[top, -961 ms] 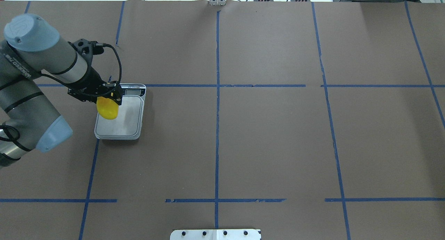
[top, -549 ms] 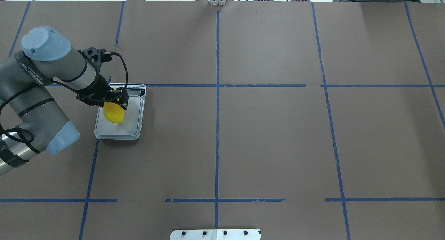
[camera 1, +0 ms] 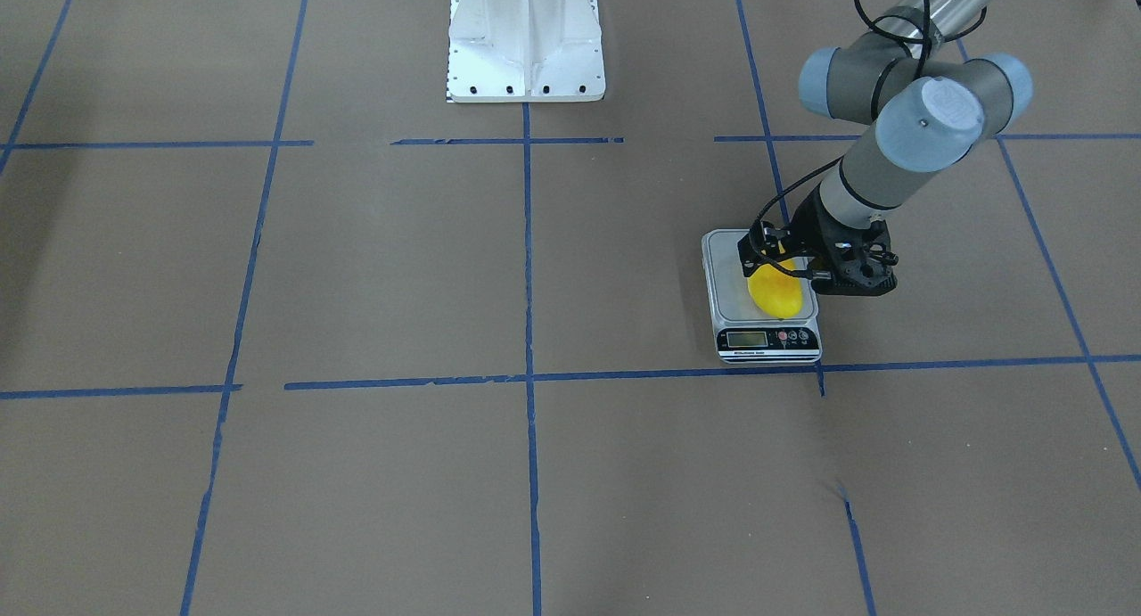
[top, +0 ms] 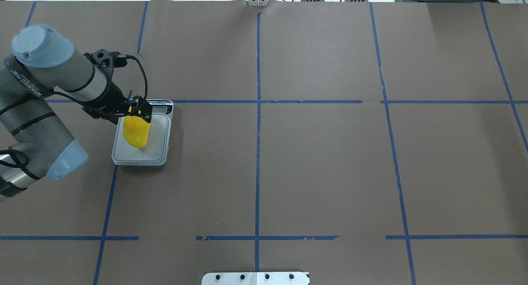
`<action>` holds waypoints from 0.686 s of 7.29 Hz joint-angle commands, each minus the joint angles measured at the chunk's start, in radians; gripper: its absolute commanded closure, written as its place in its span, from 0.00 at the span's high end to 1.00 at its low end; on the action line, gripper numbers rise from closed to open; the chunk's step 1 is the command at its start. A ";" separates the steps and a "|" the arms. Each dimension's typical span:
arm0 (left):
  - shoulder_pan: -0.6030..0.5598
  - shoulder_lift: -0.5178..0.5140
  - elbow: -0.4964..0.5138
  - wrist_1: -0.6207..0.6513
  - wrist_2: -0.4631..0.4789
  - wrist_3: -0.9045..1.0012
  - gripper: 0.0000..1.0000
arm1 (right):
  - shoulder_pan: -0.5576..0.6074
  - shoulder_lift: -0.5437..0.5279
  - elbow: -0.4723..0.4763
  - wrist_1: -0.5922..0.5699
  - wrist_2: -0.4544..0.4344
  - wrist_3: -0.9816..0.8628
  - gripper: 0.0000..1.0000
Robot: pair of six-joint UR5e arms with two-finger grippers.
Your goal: Weigh mango
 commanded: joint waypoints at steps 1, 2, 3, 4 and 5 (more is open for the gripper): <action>-0.135 0.002 -0.112 0.249 -0.001 0.238 1.00 | 0.000 0.000 0.000 0.000 0.000 0.000 1.00; -0.213 0.008 -0.135 0.347 -0.001 0.400 1.00 | 0.000 0.000 0.000 0.000 0.000 0.000 1.00; -0.326 0.055 -0.126 0.371 -0.012 0.576 1.00 | 0.000 0.000 0.000 0.000 0.000 0.000 1.00; -0.430 0.138 -0.119 0.365 -0.027 0.713 1.00 | 0.000 0.000 0.000 0.000 0.000 0.000 1.00; -0.533 0.210 -0.062 0.346 -0.059 0.872 1.00 | 0.000 0.000 0.000 0.000 0.000 0.000 1.00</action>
